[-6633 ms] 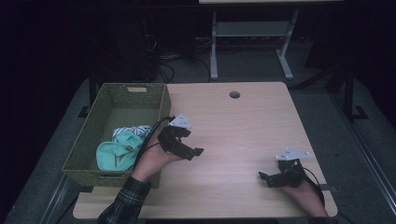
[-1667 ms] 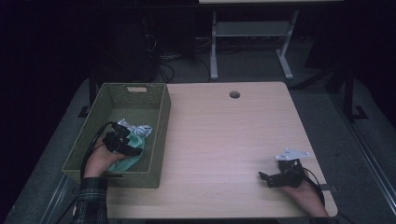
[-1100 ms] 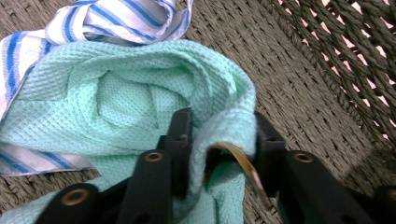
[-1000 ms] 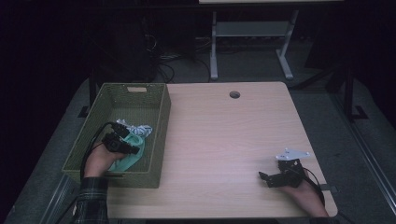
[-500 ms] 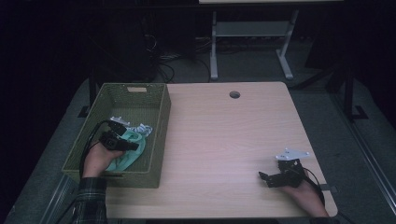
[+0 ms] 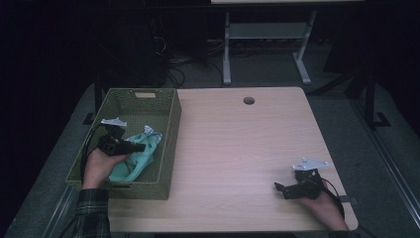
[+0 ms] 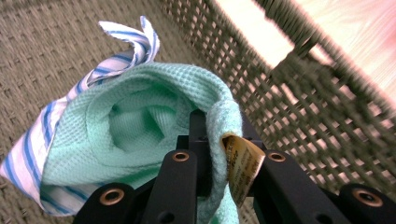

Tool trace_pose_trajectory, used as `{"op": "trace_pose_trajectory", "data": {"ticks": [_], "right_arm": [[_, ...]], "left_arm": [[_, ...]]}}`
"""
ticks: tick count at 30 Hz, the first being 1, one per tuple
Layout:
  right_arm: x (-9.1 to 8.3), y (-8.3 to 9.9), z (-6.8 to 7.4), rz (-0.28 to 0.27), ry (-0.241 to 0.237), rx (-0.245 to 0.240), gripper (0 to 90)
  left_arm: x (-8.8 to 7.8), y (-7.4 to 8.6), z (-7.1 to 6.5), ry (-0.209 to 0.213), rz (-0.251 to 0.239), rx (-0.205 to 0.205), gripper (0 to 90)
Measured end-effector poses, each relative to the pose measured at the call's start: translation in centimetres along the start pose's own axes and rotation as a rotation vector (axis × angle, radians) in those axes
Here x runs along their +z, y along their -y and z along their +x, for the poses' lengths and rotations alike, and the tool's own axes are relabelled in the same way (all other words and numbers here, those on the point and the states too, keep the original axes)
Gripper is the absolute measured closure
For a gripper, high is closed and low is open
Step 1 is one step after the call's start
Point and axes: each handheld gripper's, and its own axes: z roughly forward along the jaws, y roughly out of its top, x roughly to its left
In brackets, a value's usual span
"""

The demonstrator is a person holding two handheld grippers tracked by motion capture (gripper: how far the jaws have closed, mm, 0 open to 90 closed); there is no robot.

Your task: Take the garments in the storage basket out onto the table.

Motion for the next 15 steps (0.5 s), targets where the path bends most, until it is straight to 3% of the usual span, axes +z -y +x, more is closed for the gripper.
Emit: {"op": "trace_pose_trajectory", "data": {"ticks": [7, 10, 15], "right_arm": [[0.0, 0.0, 0.0, 0.0, 0.0, -0.001, 1.5], [0.0, 0.0, 0.0, 0.0, 0.0, -0.001, 1.5], [0.0, 0.0, 0.0, 0.0, 0.0, -0.001, 1.5]], "left_arm": [[-0.33, -0.31, 0.02, 0.034, -0.031, -0.029, 81.7], [-0.47, -0.49, -0.08, 0.032, -0.035, -0.009, 82.0], [-0.92, -0.91, -0.32, 0.034, -0.069, -0.011, 81.9]]}}
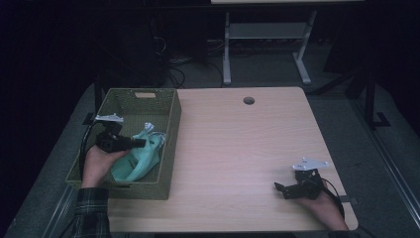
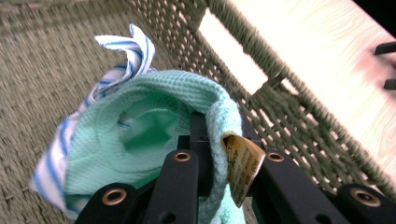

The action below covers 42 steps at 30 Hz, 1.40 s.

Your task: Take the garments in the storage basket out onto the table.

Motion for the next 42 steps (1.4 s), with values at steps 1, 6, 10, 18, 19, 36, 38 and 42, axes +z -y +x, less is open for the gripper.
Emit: {"op": "trace_pose_trajectory", "data": {"ticks": [1, 6, 10, 18, 19, 36, 38, 42], "right_arm": [[0.0, 0.0, 0.0, 0.0, 0.0, 0.0, 1.5], [0.0, 0.0, 0.0, 0.0, 0.0, 0.0, 1.5], [0.0, 0.0, 0.0, 0.0, 0.001, 0.001, 1.5], [0.0, 0.0, 0.0, 0.0, 0.0, -0.001, 1.5], [0.0, 0.0, 0.0, 0.0, 0.0, -0.002, 1.5], [0.0, 0.0, 0.0, -0.001, 0.001, -0.002, 1.5], [0.0, 0.0, 0.0, -0.001, 0.001, -0.002, 1.5], [0.0, 0.0, 0.0, -0.001, 0.001, -0.002, 1.5]], "left_arm": [[-0.1, -0.1, 0.0, 0.001, -0.006, 0.004, 81.9], [-0.5, -0.7, -0.4, -0.003, -0.037, 0.005, 81.9], [-1.0, -1.5, -0.9, -0.007, -0.045, 0.027, 81.9], [-2.0, -3.1, -2.1, 0.002, -0.076, 0.043, 81.9], [-2.3, -3.6, -2.4, -0.001, -0.083, 0.047, 81.9], [-4.9, -6.7, -4.0, 0.035, -0.166, 0.089, 81.9], [-5.1, -7.0, -4.2, 0.034, -0.173, 0.097, 81.9], [-5.8, -7.5, -4.6, 0.035, -0.196, 0.106, 81.9]]}}
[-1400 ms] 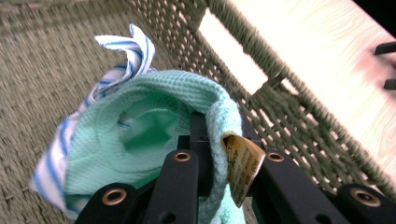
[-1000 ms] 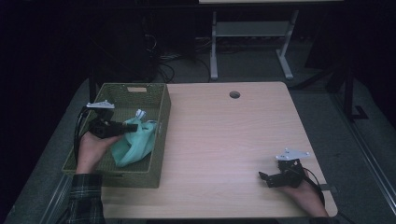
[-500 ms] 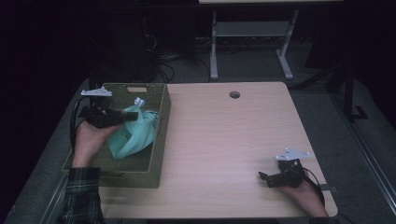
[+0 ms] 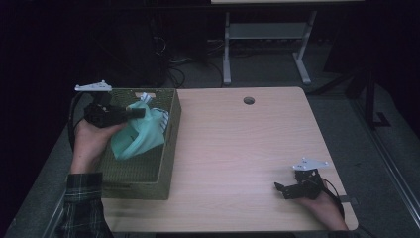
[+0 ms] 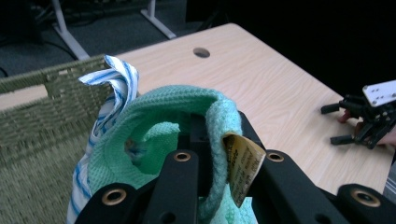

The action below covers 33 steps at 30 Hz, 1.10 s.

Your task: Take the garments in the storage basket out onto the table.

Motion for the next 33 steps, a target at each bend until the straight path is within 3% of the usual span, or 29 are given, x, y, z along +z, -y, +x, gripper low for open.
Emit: {"op": "trace_pose_trajectory", "data": {"ticks": [17, 33], "right_arm": [[0.0, 0.0, 0.0, 0.001, -0.001, 0.0, 1.5], [0.0, 0.0, 0.0, 0.001, 0.0, 0.0, 1.5]], "left_arm": [[0.3, -2.7, -2.6, 0.069, -0.077, 0.045, 82.0], [3.2, -3.7, -5.5, 0.118, -0.091, 0.085, 82.0]]}}
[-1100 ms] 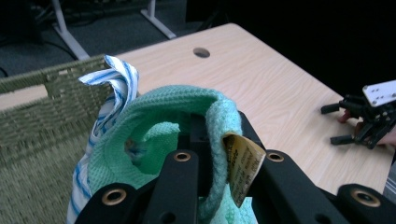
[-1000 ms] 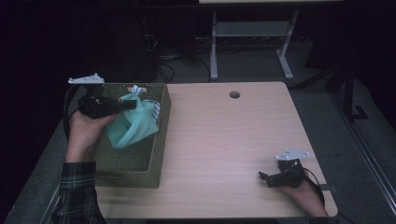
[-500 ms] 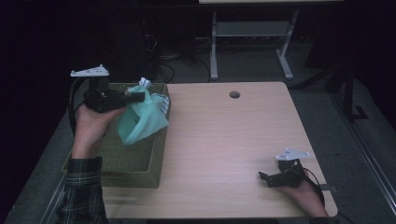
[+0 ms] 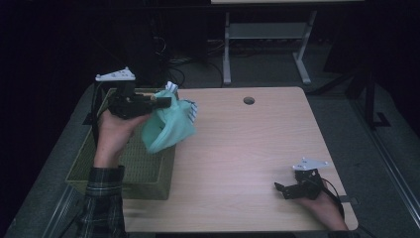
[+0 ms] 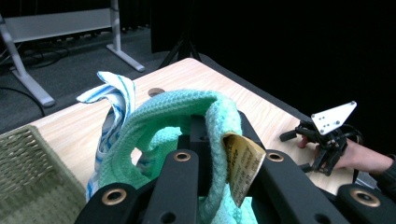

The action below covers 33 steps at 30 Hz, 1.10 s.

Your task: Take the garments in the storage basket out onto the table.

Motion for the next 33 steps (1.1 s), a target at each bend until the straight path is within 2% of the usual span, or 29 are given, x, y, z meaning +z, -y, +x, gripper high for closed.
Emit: {"op": "trace_pose_trajectory", "data": {"ticks": [14, 25, 33], "right_arm": [[0.0, 0.0, 0.0, 0.003, -0.001, 0.004, 1.5], [0.0, 0.0, 0.0, 0.002, -0.001, 0.004, 1.5], [0.0, 0.0, 0.0, 0.003, -0.001, 0.005, 1.5]], "left_arm": [[4.0, 0.4, -2.2, 0.06, 0.013, 0.01, 82.1], [7.1, 0.6, -4.2, 0.079, 0.047, 0.046, 82.3], [9.4, 1.0, -5.6, 0.107, 0.042, 0.044, 82.2]]}}
